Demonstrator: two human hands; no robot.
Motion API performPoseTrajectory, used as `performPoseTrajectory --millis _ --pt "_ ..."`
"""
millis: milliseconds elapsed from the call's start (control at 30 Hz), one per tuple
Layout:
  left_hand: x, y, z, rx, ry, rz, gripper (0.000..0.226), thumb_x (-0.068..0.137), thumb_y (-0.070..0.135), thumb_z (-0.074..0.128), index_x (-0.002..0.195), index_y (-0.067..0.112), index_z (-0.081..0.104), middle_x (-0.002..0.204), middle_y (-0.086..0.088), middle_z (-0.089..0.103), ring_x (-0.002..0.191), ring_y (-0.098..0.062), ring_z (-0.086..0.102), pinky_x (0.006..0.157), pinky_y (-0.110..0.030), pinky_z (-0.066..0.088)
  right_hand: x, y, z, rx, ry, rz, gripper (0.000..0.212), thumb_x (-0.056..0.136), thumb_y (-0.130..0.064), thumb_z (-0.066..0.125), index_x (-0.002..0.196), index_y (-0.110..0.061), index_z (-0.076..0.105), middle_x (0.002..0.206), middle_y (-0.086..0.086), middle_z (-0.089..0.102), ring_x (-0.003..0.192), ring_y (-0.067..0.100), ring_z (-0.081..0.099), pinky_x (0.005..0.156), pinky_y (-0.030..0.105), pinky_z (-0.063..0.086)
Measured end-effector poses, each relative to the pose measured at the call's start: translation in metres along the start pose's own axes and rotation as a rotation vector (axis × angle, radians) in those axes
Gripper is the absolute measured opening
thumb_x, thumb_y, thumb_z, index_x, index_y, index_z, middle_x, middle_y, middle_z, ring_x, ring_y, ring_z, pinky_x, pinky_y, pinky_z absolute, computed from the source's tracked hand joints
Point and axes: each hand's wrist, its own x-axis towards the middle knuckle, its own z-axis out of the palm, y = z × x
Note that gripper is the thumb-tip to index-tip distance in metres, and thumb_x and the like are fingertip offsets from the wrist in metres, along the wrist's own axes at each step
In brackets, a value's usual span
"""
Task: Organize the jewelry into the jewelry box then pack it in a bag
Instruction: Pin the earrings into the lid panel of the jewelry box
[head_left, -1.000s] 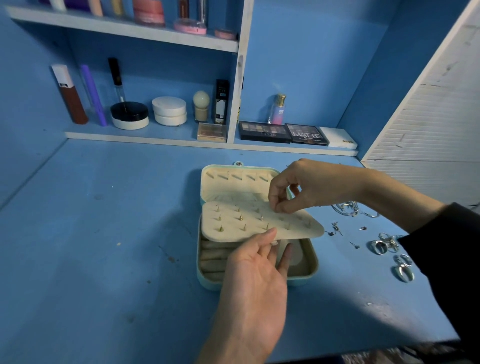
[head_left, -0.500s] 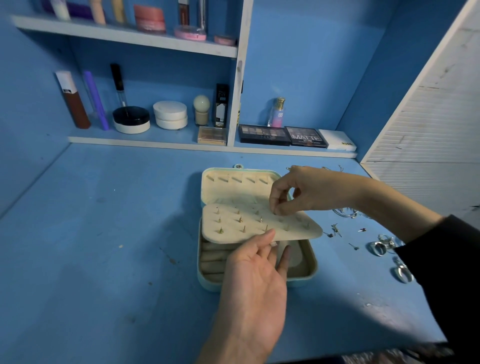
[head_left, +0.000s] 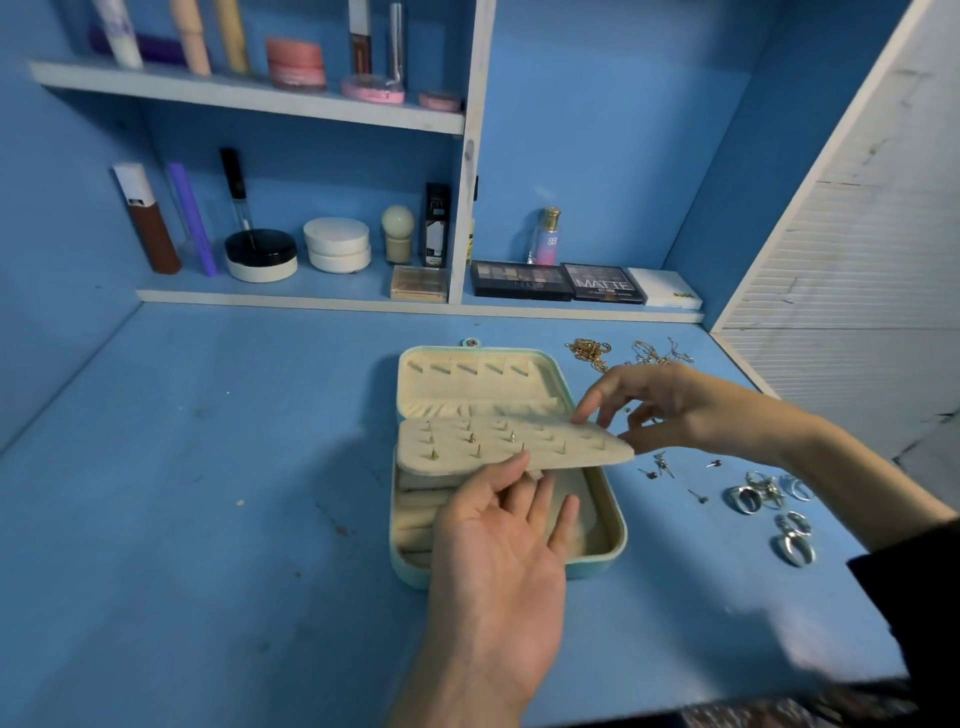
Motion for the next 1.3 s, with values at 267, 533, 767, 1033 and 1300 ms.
performPoseTrajectory --millis 267,533,767,1033,1300 --pt "0.003 0.005 0.014 -0.034 0.024 -0.016 0.045 0.067 0.016 0.06 0.111 0.013 0.065 0.115 -0.009 0.069 0.12 -0.022 0.053 0.109 -0.041 0.033 0.005 0.002 -0.004 0.21 0.083 0.004 0.018 0.077 -0.01 0.065 0.095 -0.009 0.066 0.097 0.012 0.068 0.091 0.022 0.057 0.08 0.027 0.043" --pt "0.008 0.011 0.016 -0.023 0.034 0.001 0.049 0.069 0.013 0.059 0.117 0.009 0.061 0.118 -0.011 0.066 0.117 -0.024 0.056 0.102 -0.041 0.041 0.018 0.003 -0.002 0.268 0.266 0.043 0.008 0.086 -0.004 0.062 0.092 0.001 0.062 0.089 0.014 0.069 0.081 0.017 0.06 0.068 0.026 0.043" --pt "0.01 0.054 0.012 0.121 -0.034 0.022 0.032 0.077 0.008 0.051 0.106 0.008 0.065 0.107 -0.01 0.07 0.092 -0.02 0.064 0.075 -0.03 0.047 0.032 0.007 0.005 0.346 0.386 0.092 0.002 0.088 -0.006 0.06 0.089 -0.005 0.061 0.083 0.008 0.066 0.075 0.014 0.062 0.067 0.024 0.046" --pt "0.049 0.097 -0.008 0.895 0.19 0.805 0.027 0.087 -0.002 0.052 0.087 0.023 0.06 0.086 0.009 0.06 0.074 -0.002 0.054 0.065 -0.019 0.041 0.044 0.008 0.014 0.394 0.473 0.151 0.004 0.09 -0.008 0.058 0.087 -0.011 0.059 0.078 0.006 0.065 0.071 0.018 0.06 0.065 0.025 0.045" --pt "0.078 0.098 -0.035 1.183 0.18 0.843 0.033 0.087 0.004 0.061 0.11 0.027 0.059 0.095 0.011 0.06 0.081 -0.004 0.054 0.066 -0.005 0.041 0.048 0.011 0.02 0.38 0.471 0.206 0.012 0.09 -0.007 0.059 0.1 -0.013 0.062 0.083 0.004 0.067 0.071 0.014 0.06 0.063 0.022 0.045"
